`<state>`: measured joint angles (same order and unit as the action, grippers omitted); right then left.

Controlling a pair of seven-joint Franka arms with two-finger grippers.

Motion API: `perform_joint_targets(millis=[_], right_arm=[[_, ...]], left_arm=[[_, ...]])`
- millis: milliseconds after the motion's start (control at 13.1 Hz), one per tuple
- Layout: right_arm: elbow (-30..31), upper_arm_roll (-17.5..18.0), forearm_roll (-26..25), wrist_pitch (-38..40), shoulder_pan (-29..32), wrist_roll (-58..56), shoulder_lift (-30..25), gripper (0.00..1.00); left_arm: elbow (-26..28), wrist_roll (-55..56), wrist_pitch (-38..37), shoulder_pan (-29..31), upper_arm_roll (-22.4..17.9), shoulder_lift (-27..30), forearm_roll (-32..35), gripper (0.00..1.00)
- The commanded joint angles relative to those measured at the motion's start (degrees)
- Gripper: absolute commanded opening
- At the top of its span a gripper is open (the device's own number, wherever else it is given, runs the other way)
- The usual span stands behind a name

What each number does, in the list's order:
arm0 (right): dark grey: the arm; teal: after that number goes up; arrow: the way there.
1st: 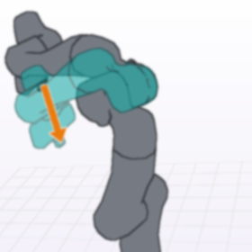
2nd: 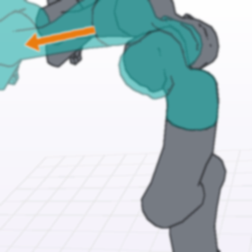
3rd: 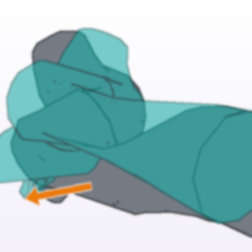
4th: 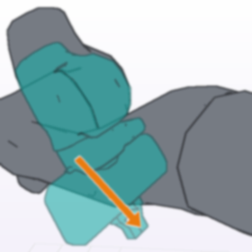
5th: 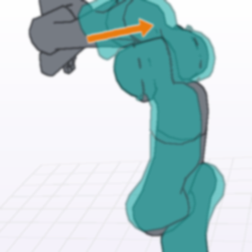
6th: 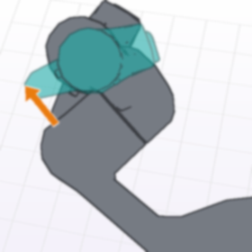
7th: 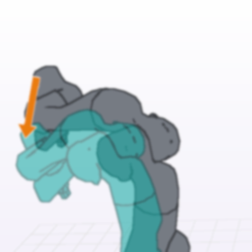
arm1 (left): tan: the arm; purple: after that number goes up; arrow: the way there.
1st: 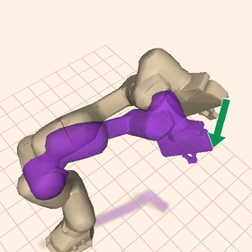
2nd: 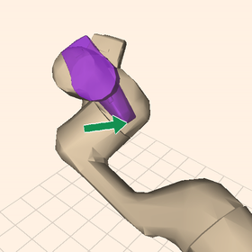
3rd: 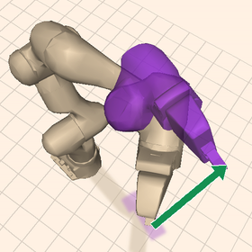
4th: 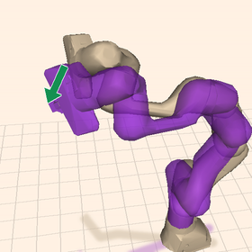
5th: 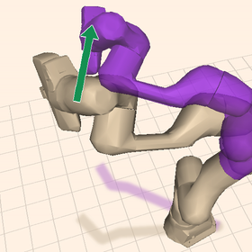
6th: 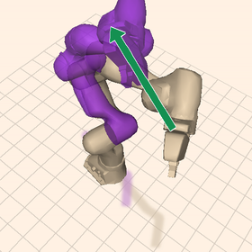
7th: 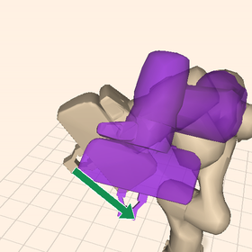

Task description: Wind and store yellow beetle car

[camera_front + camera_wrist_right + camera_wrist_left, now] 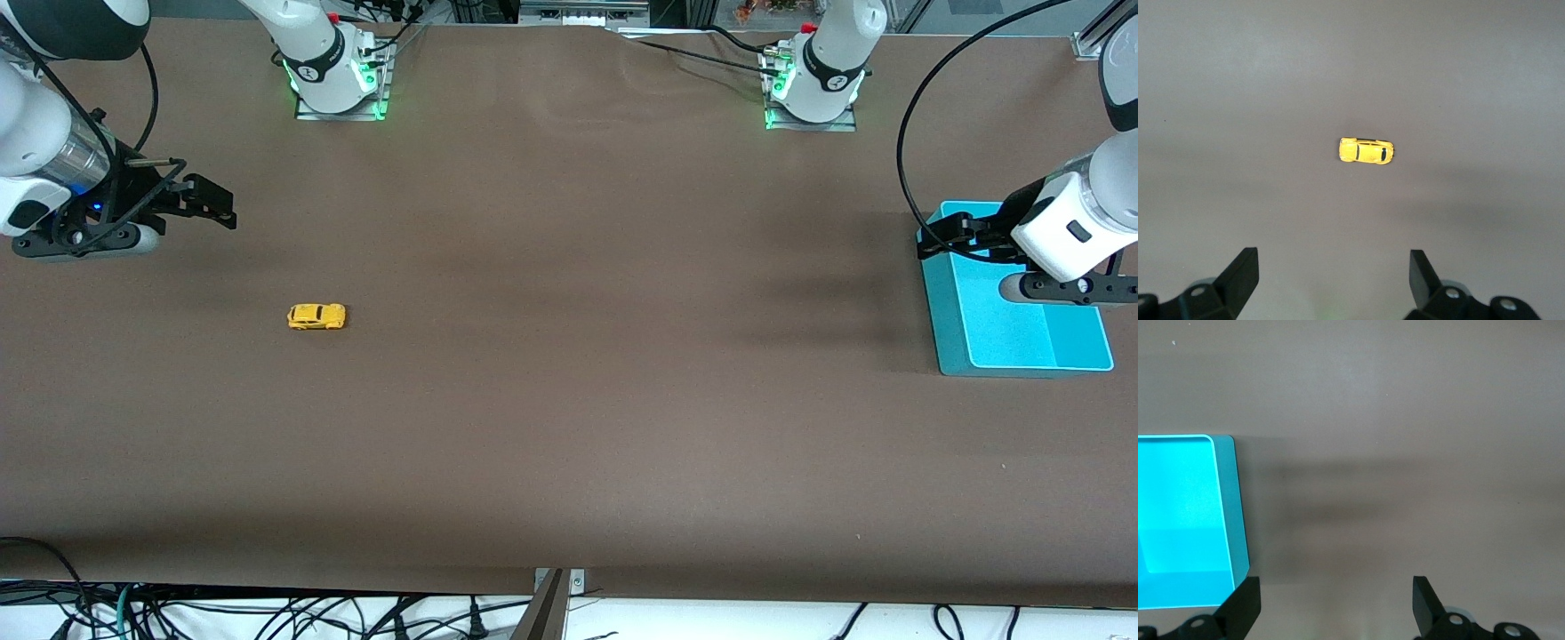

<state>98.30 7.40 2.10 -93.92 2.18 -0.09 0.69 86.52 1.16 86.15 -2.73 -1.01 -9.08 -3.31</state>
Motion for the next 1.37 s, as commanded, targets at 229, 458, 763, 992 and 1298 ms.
perform_joint_targets(millis=[229, 458, 763, 992, 1298], right_arm=[[-0.13, 0.34, 0.19, 0.84, 0.45, 0.44, -0.34, 1.0], [0.31, 0.34, 0.28, 0.84, 0.36, 0.36, -0.25, 1.0], [3.63, 0.34, 0.28, -2.3, 0.45, 0.27, 0.18, 1.0], [10.4, 0.34, 0.19, -12.05, 0.37, 0.18, 1.23, 1.0], [20.66, 0.34, -0.77, -28.2, 0.36, -2.71, 3.7, 1.0]], left_arm=[[-0.48, -0.37, -0.28, 0.19, 0.3, 0.11, 1.29, 1.0], [-0.48, -0.37, -0.28, 0.19, 0.3, 0.11, 1.29, 1.0], [-0.48, -0.37, -0.28, 0.19, 0.3, 0.03, 1.29, 1.0], [-0.48, -0.37, -0.28, 0.19, 0.3, 0.11, 1.29, 1.0], [-0.48, -0.37, -0.28, 0.19, 0.3, 0.11, 1.2, 1.0]])
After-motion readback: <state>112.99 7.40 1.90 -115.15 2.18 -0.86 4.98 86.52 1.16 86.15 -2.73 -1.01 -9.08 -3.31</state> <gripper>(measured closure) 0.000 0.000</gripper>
